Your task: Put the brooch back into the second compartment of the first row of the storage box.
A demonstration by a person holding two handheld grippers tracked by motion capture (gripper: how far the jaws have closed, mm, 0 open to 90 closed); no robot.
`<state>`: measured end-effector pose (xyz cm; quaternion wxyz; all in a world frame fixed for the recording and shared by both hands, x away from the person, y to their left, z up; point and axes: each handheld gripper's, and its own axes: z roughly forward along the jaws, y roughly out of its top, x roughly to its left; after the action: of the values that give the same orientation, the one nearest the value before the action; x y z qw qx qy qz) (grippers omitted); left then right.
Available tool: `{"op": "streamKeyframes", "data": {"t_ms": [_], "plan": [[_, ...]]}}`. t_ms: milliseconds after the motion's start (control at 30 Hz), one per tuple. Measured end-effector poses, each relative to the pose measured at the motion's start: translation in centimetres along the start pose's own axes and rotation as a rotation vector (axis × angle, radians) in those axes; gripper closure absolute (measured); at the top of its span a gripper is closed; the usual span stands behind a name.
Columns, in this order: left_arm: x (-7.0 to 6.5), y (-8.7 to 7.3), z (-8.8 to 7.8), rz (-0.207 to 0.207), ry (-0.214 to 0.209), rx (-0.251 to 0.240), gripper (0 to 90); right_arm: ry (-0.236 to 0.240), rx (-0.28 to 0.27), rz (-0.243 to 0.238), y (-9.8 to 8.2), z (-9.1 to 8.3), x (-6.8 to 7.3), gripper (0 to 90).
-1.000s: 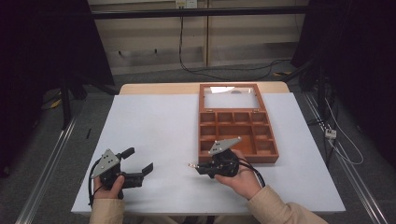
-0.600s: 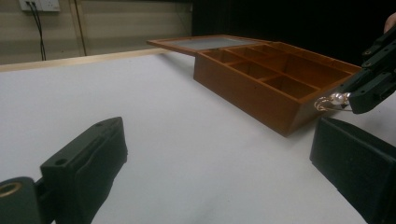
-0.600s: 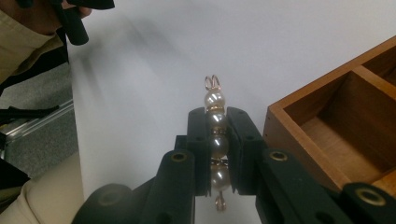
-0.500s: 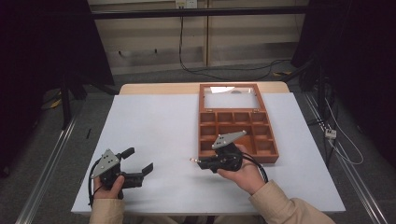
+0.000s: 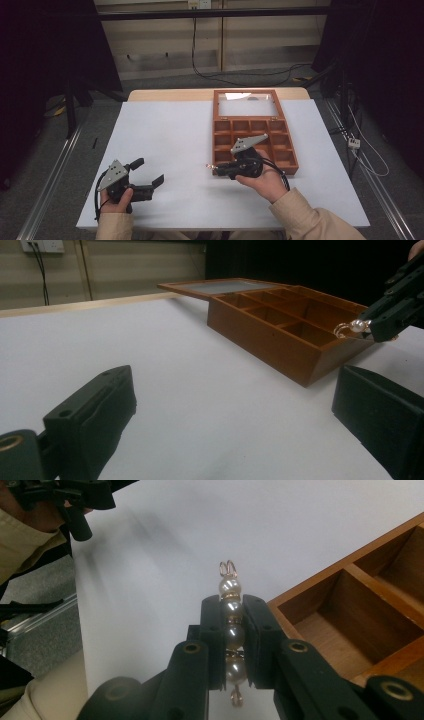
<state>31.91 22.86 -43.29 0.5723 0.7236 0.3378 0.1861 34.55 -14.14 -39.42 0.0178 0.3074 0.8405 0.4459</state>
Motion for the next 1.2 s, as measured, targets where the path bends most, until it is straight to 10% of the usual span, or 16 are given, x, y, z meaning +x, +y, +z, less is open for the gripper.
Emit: {"op": "streamKeyframes", "data": {"t_ms": [1200], "plan": [[0.0, 0.0, 0.0, 0.006, -0.001, 0.001, 3.8, -0.078, -0.023, 0.051, 1.3, -1.7, -3.5, 80.8]]}}
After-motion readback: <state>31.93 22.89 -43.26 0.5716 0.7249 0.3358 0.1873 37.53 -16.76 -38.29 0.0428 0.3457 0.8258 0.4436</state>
